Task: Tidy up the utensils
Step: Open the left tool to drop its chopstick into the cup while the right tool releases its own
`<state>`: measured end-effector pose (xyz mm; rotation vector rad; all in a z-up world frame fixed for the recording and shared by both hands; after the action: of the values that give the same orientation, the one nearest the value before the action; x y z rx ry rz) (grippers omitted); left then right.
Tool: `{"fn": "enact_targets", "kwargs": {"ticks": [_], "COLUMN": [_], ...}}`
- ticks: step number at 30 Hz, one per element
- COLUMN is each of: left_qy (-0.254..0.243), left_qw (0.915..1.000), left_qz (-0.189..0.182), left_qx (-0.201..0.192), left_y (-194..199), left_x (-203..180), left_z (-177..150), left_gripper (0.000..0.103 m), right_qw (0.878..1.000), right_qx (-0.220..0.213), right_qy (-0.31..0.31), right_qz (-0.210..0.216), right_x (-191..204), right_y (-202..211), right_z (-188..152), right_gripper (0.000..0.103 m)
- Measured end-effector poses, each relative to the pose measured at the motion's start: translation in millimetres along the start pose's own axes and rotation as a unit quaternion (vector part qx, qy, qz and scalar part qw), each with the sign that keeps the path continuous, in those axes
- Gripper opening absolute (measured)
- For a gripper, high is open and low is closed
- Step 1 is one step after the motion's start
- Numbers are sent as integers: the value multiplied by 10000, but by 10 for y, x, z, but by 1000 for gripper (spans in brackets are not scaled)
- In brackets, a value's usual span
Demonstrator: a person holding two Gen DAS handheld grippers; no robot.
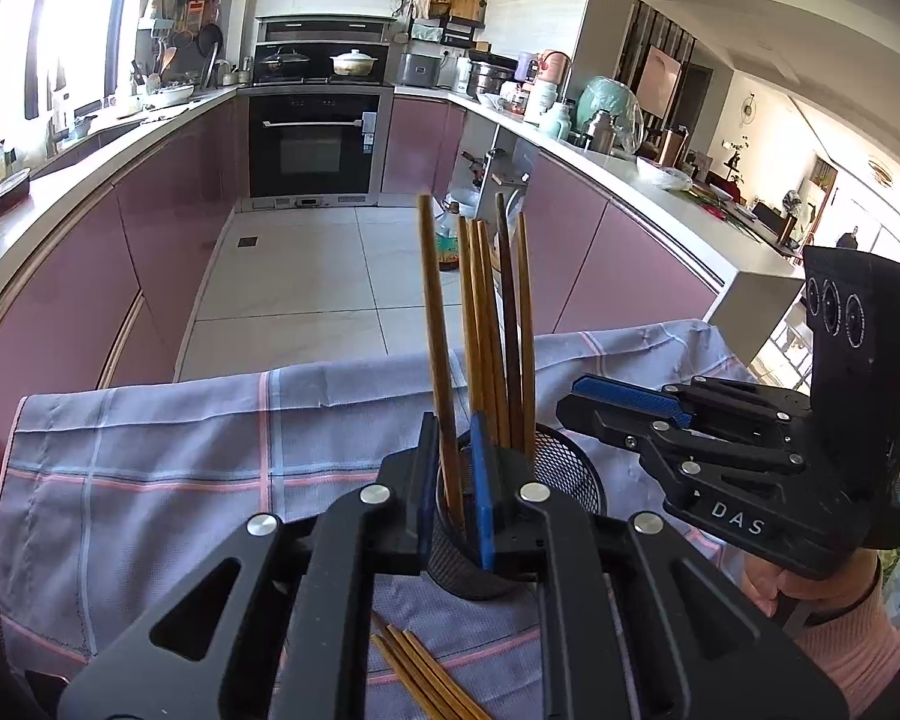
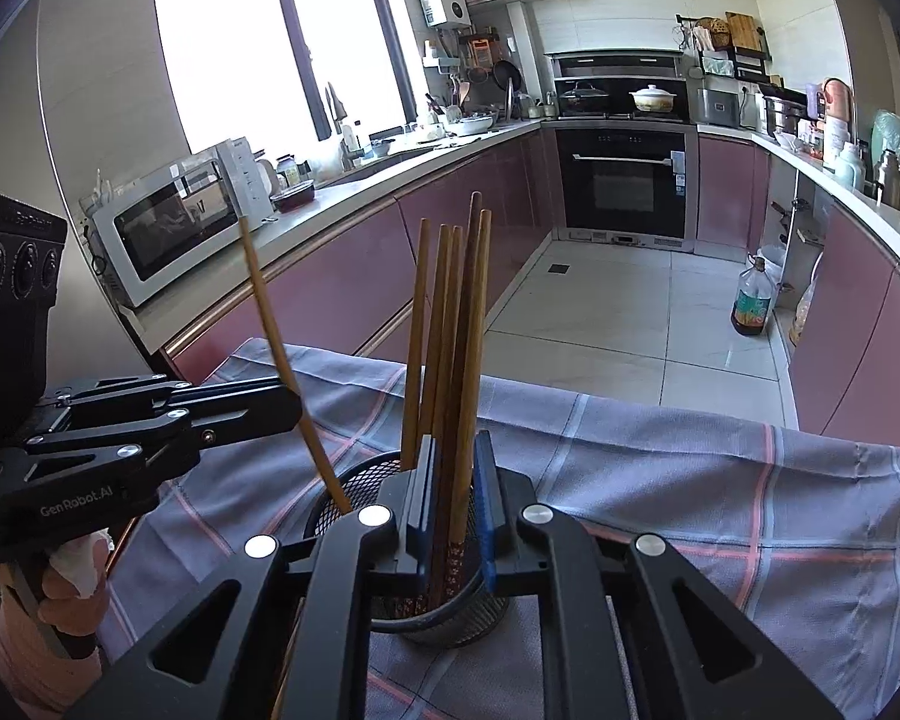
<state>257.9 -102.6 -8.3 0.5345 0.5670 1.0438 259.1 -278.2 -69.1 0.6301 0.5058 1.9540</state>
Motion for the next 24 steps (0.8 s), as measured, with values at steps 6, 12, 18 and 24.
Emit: {"fn": "enact_targets", "kwargs": {"ticks": [6, 12, 18, 24], "left_qy": [95, 77, 44, 47], "left_qw": [9999, 9990, 9971, 9962], "left_qz": [53, 302, 624, 842], "left_qx": [-35, -326, -440, -238], "left_y": [-36, 162, 367, 487], "left_x": [64, 130, 239, 383], "left_z": [-83, -247, -563, -1032], "left_gripper": [14, 28, 38, 43], "right_qw": [9999, 9997, 9987, 9959], "right_qx": [-75, -147, -284, 85], "right_qy": [29, 45, 180, 528], "right_qz": [74, 178, 395, 724], "right_x": [23, 84, 250, 552], "right_y": [72, 160, 349, 367], "right_z": [-53, -132, -266, -623], "right_gripper": [19, 30, 36, 38]}}
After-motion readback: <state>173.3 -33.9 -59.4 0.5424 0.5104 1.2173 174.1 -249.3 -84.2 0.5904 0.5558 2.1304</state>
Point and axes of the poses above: each gripper's, at about its wrist camera, not at the fingertips, and y roughly against the way its jaws point, x to its left, z to its top, the point moved 4 cm from there along -y, roughly the way its jaws point, and after that the axes turned 1 degree about z, right-handed, at the moved point
